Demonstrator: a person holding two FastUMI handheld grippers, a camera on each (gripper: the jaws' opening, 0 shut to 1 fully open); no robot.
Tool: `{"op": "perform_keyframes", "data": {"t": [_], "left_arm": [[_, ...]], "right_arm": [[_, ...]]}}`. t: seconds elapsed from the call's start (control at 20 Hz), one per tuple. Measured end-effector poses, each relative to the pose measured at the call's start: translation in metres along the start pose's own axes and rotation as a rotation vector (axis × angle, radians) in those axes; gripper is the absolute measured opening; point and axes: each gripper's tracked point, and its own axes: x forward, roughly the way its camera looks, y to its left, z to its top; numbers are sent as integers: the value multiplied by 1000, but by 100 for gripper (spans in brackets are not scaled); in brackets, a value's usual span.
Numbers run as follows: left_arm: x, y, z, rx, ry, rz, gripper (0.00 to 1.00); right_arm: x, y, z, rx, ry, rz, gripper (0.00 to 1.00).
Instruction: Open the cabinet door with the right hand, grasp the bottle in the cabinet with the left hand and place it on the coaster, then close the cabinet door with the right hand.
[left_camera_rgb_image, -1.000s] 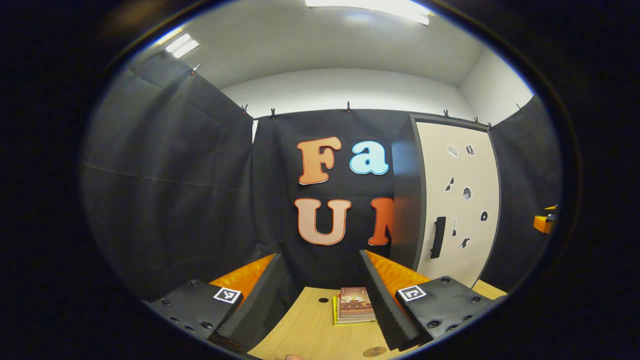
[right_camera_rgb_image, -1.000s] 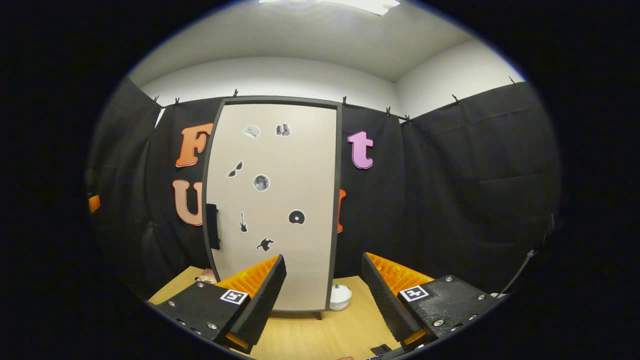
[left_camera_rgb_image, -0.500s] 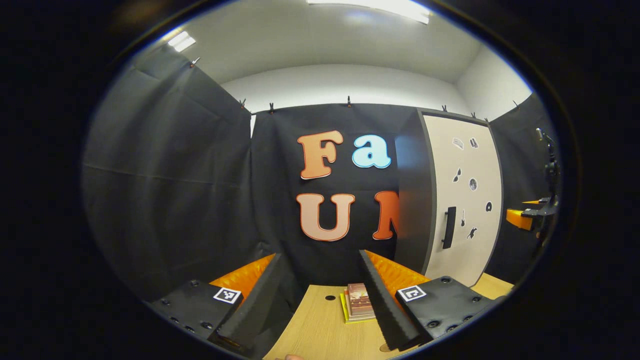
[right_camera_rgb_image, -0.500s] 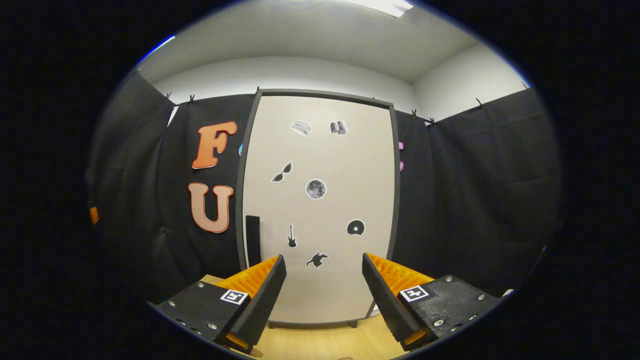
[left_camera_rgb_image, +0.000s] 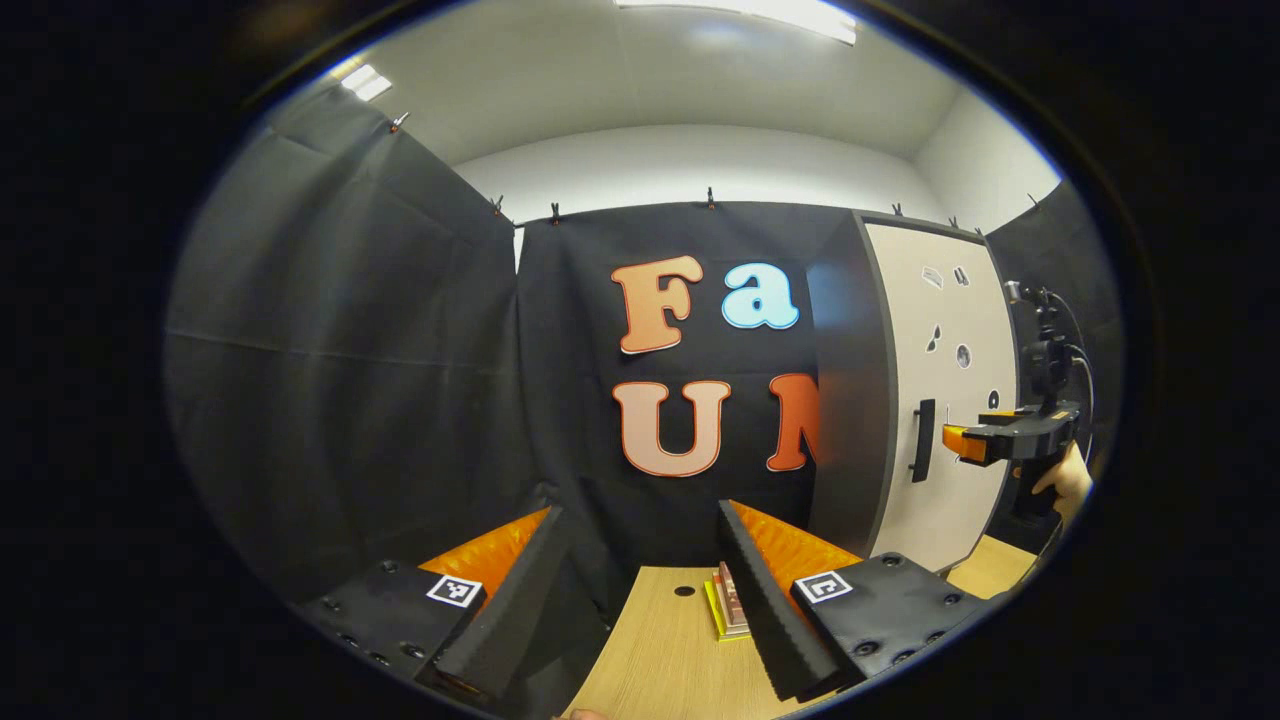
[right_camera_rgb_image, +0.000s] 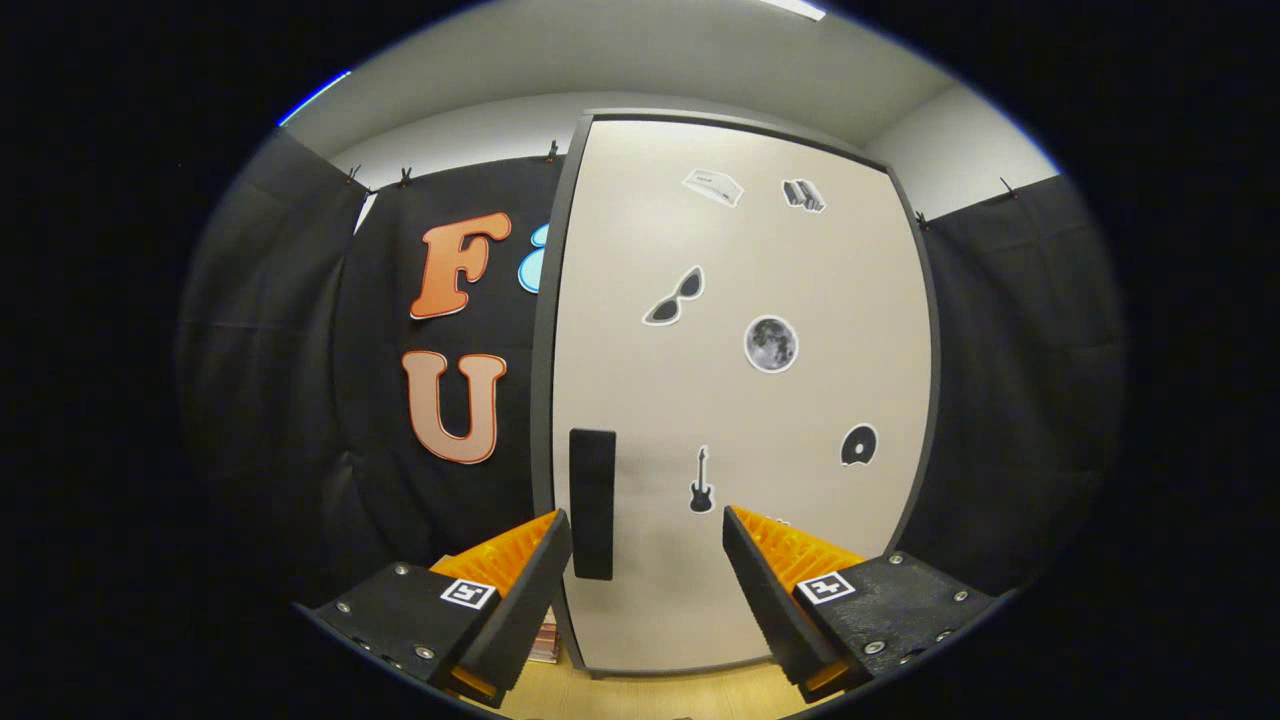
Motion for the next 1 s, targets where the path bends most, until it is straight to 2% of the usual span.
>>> {"op": "perform_keyframes", "data": {"t": [0.05, 0.1, 0.15, 0.3, 0.4, 0.5, 0.6, 0.65, 0.75, 1.0], "left_arm": [[-1, 4, -5, -2, 10, 2, 98], [-1, 5, -7, -2, 17, 2, 98], [-2, 8, -9, 0, 22, 5, 98], [-2, 22, -12, 12, 27, 31, 98], [-1, 28, -12, 3, 25, 43, 98], [2, 31, -13, -13, 26, 48, 98], [4, 32, -15, -20, 28, 52, 98], [3, 33, -14, -19, 27, 55, 98], [3, 34, -12, -15, 23, 61, 98], [5, 32, -12, -27, 14, 65, 98]], "right_arm": [[9, 4, -6, 9, 14, 3, 94], [18, 9, -13, 22, 26, 9, 99], [23, 13, -18, 31, 35, 10, 94], [43, 20, -28, 48, 57, 14, 93], [52, 27, -31, 67, 67, 29, 87], [59, 29, -36, 88, 86, 35, 77], [62, 25, -37, 104, 94, 18, 63], [61, 27, -36, 122, 94, 35, 49], [60, 27, -36, 115, 95, 42, 37], [52, 29, -35, 87, 93, 62, 32]]}}
